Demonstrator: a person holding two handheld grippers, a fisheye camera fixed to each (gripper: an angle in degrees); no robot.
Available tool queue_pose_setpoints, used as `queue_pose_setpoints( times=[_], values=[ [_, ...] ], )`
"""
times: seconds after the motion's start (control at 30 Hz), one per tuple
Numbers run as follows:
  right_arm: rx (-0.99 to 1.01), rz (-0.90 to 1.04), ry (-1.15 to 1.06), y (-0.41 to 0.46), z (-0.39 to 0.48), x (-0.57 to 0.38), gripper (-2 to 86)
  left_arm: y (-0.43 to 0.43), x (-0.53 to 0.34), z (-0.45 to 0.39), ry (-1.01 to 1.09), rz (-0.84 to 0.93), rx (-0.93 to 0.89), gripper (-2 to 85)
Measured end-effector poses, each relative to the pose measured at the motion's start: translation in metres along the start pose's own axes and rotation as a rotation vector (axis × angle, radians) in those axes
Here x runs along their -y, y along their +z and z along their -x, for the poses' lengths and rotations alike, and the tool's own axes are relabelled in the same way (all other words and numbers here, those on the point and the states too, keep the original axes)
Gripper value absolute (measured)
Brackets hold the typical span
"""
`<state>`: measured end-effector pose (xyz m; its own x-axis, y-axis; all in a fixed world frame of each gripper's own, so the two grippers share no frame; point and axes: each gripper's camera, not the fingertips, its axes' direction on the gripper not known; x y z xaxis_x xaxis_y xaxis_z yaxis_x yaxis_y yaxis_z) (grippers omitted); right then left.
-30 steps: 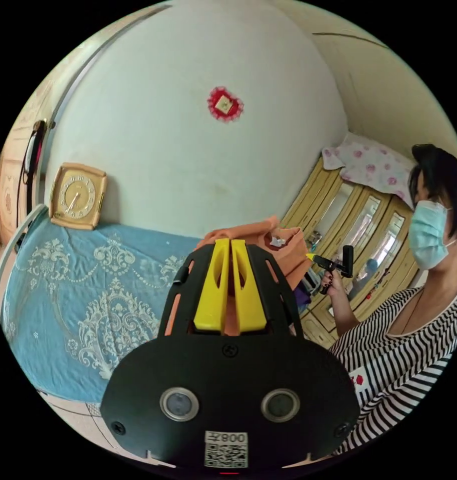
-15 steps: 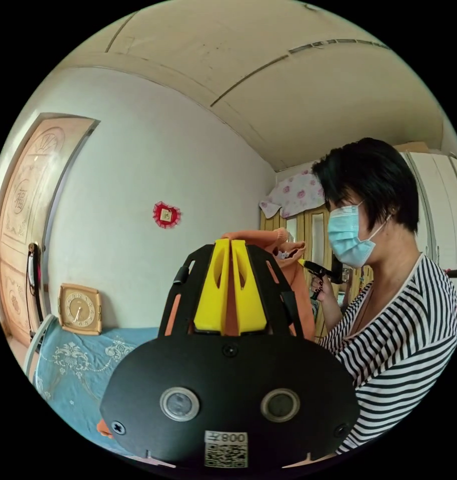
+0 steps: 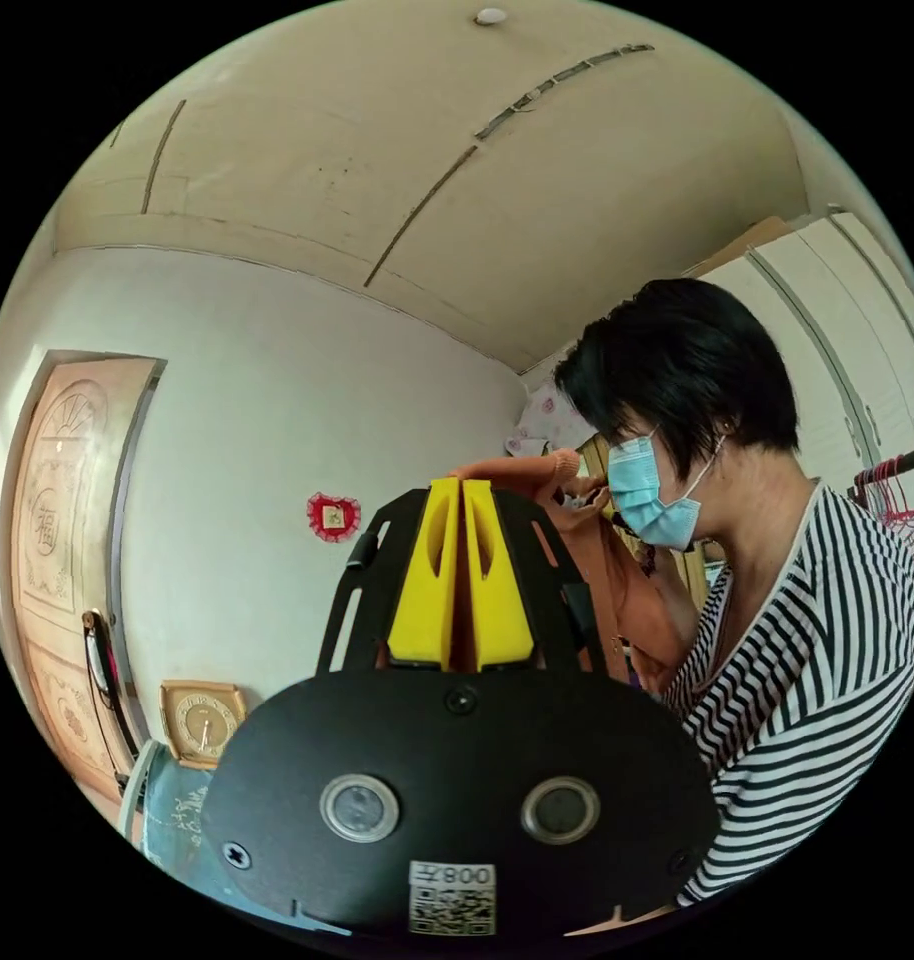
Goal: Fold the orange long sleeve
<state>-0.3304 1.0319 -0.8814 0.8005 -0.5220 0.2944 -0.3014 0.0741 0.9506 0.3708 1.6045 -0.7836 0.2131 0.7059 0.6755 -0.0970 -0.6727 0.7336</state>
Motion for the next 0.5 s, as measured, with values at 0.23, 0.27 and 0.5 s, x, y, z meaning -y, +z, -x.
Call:
queue_pose_setpoints(
  times=[0.23, 0.27, 0.5],
  values=[
    [-0.057, 0.105, 0.014, 0.101, -0.071, 0.012, 1.8, 0.123, 0.000, 0.124, -0.043, 0.117, -0.021, 0.6],
    [-0.080, 0.152, 0.035, 0.132, -0.093, 0.009, 1.9, 0.157, -0.010, 0.154, -0.073, 0.172, -0.001, 0.7],
    [-0.122, 0.684, 0.304, 0.400, -0.275, -0.106, 2.0, 0.375, -0.217, 0.381, -0.433, 0.703, 0.186, 2.9]
  ],
)
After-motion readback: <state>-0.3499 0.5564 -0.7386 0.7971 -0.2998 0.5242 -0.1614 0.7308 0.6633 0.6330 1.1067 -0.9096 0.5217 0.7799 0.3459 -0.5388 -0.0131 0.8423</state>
